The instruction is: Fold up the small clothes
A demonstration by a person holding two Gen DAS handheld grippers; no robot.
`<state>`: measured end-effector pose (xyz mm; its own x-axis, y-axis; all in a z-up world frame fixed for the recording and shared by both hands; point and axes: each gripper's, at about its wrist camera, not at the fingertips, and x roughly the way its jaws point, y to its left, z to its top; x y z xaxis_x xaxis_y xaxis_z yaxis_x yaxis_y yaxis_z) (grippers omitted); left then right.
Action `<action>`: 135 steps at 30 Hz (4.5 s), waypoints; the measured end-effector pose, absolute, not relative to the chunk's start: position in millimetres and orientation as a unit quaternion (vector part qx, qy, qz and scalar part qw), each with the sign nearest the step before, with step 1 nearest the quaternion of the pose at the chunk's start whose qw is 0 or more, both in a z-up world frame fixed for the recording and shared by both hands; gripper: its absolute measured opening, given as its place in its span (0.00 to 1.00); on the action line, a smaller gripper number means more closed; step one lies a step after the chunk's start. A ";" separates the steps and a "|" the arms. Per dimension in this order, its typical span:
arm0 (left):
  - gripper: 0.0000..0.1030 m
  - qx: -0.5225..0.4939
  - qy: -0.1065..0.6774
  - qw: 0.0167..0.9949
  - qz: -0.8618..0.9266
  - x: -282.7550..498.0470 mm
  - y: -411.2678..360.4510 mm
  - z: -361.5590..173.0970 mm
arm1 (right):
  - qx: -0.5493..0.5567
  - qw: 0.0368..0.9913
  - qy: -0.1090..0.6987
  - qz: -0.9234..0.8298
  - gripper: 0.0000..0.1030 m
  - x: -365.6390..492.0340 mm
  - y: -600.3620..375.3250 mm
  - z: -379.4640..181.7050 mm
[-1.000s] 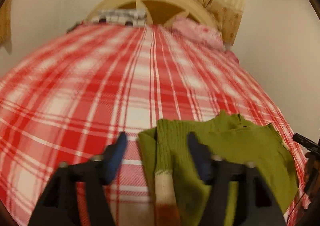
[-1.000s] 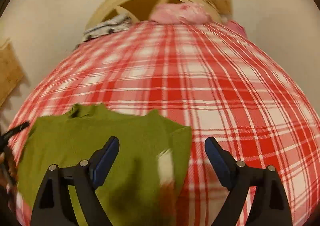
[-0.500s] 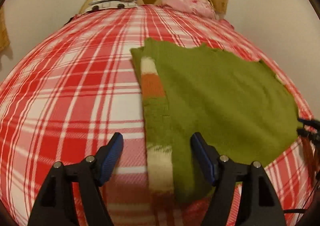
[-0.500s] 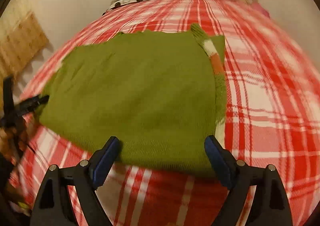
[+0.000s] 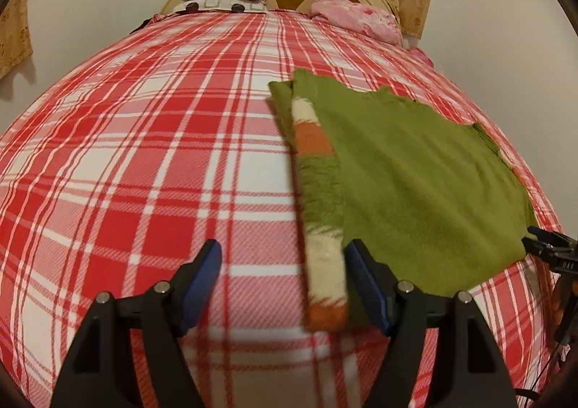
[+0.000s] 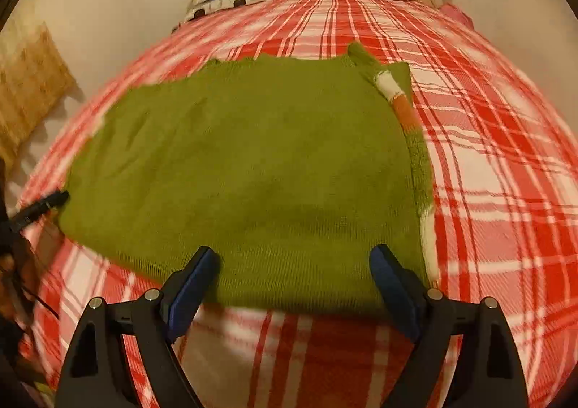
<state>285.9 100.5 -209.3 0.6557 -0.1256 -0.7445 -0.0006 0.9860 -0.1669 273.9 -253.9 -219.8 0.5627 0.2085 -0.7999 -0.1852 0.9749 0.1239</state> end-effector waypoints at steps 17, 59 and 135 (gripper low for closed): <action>0.75 -0.126 0.375 0.918 -0.017 259.7 188.8 -195.0 | -0.225 0.877 0.349 0.241 0.57 218.6 -58.8 -178.6; 0.74 -0.274 0.422 0.836 -0.218 440.6 150.5 -221.2 | -0.215 0.858 0.345 0.313 0.14 236.8 40.5 -214.0; 0.12 -0.141 0.430 0.823 -0.344 487.8 -168.2 -126.3 | 0.138 0.919 0.324 0.175 0.09 254.1 -312.6 -179.0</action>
